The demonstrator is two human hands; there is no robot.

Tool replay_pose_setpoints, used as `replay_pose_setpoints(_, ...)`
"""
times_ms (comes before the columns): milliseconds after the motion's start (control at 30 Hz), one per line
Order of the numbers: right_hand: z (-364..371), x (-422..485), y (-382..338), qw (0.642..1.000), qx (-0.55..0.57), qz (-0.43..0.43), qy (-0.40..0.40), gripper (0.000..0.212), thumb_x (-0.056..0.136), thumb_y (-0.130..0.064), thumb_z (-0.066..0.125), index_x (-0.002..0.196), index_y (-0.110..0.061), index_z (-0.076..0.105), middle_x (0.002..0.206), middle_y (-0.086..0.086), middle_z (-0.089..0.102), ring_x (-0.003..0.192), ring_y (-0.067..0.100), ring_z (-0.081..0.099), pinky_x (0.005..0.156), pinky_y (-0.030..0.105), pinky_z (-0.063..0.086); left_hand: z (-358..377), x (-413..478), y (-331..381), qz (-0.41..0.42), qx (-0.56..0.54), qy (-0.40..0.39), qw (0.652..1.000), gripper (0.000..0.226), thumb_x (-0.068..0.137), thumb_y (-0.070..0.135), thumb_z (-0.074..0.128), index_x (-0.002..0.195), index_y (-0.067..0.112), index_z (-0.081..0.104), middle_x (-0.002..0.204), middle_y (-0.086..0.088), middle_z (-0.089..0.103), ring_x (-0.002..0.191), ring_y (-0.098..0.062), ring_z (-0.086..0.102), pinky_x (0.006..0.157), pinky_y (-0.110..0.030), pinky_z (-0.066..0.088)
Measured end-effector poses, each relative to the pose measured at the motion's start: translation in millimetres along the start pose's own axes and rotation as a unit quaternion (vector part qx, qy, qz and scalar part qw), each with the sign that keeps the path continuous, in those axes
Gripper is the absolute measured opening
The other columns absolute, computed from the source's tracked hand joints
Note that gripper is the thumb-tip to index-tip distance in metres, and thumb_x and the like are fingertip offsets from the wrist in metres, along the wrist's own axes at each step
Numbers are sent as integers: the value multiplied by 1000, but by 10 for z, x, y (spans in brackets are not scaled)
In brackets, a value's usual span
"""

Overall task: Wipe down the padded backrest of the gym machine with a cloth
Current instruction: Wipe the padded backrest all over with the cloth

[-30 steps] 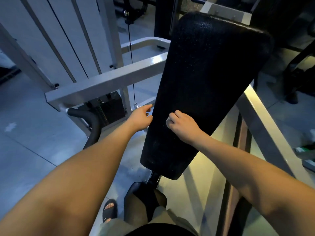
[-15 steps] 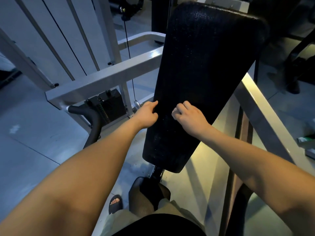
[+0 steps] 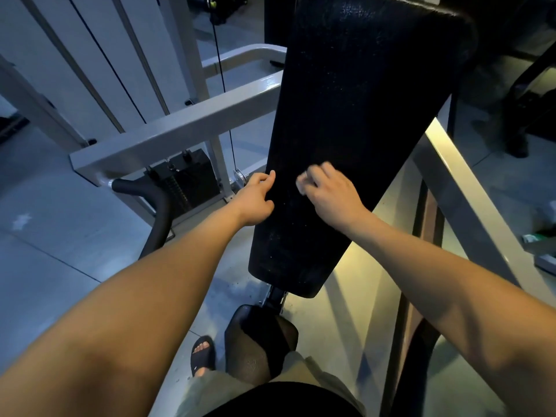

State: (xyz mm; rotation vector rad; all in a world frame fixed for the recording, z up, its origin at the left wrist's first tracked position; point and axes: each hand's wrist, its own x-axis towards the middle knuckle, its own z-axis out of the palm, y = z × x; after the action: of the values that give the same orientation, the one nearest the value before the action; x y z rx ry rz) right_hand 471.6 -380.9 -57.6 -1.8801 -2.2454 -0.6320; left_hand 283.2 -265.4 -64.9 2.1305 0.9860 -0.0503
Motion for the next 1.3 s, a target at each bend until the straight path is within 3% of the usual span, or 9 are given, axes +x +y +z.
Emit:
replay_pose_setpoints(167, -52, 468, -46, 992, 29, 102, 64, 21, 90, 0, 59, 109, -7, 63, 106, 11, 55, 93, 28, 50, 69, 35, 46, -17, -96, -120, -34, 31, 9, 999, 68, 99, 20, 53, 161, 22, 23, 162, -1, 22, 138, -25, 42, 109, -31, 37)
replay_pose_setpoints(267, 363, 67, -302, 998, 50, 28, 10, 14, 90, 0, 67, 103, 1, 63, 101, 15, 55, 87, 30, 51, 68, 39, 47, -41, -173, -277, -69, 52, 19, 996, 54, 100, 18, 51, 152, 11, 40, 155, -10, 34, 138, -31, 43, 112, -37, 36)
replay_pose_setpoints(400, 521, -74, -408, 996, 39, -43, -65, 5, 92, -5, 66, 93, 0, 64, 92, 11, 51, 82, 28, 47, 64, 40, 48, -177, -251, -431, -83, 56, 29, 995, 58, 100, 18, 50, 156, 15, 37, 157, -9, 33, 142, -30, 40, 117, -39, 33)
replay_pose_setpoints(633, 116, 877, -184, 997, 25, 55, 56, 14, 88, 4, 54, 100, 2, 62, 99, 16, 55, 88, 34, 50, 66, 40, 45, -256, -280, -481, -98, 36, 50, 993, 49, 100, 17, 48, 149, 15, 47, 150, -12, 42, 135, -32, 47, 114, -40, 38)
replay_pose_setpoints(800, 453, 438, -509, 994, 25, -13, -107, 12, 80, 1, 76, 87, -2, 66, 91, 10, 53, 83, 28, 50, 62, 36, 44, -298, -320, -523, -74, -7, 62, 995, 47, 97, 15, 50, 144, 10, 54, 141, -13, 56, 127, -28, 56, 107, -37, 45)
replay_pose_setpoints(933, 171, 708, -441, 978, 135, 80, -138, 17, 95, -13, 64, 111, -15, 67, 107, 7, 60, 95, 29, 55, 63, 39, 47, -363, -286, -474, -93, -106, 92, 986, 38, 98, 21, 53, 135, 16, 61, 124, -3, 67, 107, -19, 64, 92, -31, 52)
replay_pose_setpoints(1067, -203, 901, -328, 891, 350, 272, -102, 11, 102, -28, 59, 101, -19, 54, 85, -2, 67, 68, 12, 60, 59, 31, 49, -472, -258, -173, -65, -307, 104, 944, 33, 102, 25, 53, 133, 19, 60, 113, -1, 69, 102, -19, 68, 87, -35, 59)
replay_pose_setpoints(1167, -342, 968, -273, 806, 451, 372, -96, 7, 100, -26, 62, 97, -20, 62, 84, 2, 72, 71, 14, 68, 66, 30, 54, -531, -247, 29, -2, -344, 96, 934, 35, 101, 30, 58, 136, 23, 58, 119, 6, 68, 108, -12, 67, 93, -31, 56)
replay_pose_setpoints(1300, -474, 983, -211, 693, 587, 407, -94, 16, 105, -23, 59, 100, -13, 70, 91, 12, 75, 84, 24, 76, 80, 40, 64, -597, -181, 223, 24, -339, 107, 934, 37, 96, 29, 67, 132, 24, 57, 113, 9, 66, 102, -13, 70, 89, -32, 60)
